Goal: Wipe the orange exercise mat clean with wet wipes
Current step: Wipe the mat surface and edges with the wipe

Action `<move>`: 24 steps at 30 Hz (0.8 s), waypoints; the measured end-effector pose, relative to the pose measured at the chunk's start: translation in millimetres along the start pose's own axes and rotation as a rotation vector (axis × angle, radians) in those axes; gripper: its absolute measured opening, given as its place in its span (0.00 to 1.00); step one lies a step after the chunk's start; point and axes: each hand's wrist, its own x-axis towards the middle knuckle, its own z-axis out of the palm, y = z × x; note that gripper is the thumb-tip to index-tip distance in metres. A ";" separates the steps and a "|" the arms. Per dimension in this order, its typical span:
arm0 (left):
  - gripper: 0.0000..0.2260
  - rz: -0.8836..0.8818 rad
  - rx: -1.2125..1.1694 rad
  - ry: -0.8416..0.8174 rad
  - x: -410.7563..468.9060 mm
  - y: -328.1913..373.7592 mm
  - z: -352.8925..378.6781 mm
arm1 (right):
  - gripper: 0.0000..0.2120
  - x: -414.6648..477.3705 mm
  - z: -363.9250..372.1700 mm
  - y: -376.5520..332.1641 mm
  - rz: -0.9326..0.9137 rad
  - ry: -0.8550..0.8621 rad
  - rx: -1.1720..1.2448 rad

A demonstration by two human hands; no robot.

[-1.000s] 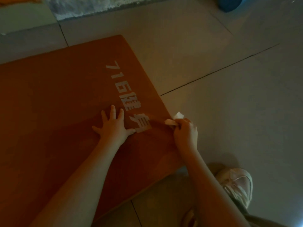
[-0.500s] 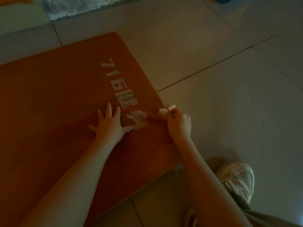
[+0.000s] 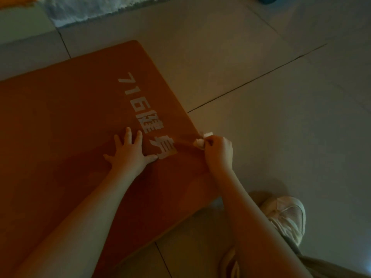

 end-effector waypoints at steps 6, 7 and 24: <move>0.42 -0.005 0.008 -0.010 -1.4 0.4 0.1 | 0.13 -36.5 -27.2 16.4 0.126 -0.093 -0.050; 0.42 -0.006 0.005 -0.009 -1.4 0.2 0.1 | 0.11 -43.4 -27.5 20.1 0.137 -0.078 -0.090; 0.46 0.059 0.093 -0.076 -49.3 6.7 21.8 | 0.20 -63.4 -39.1 38.4 0.302 -0.048 -0.047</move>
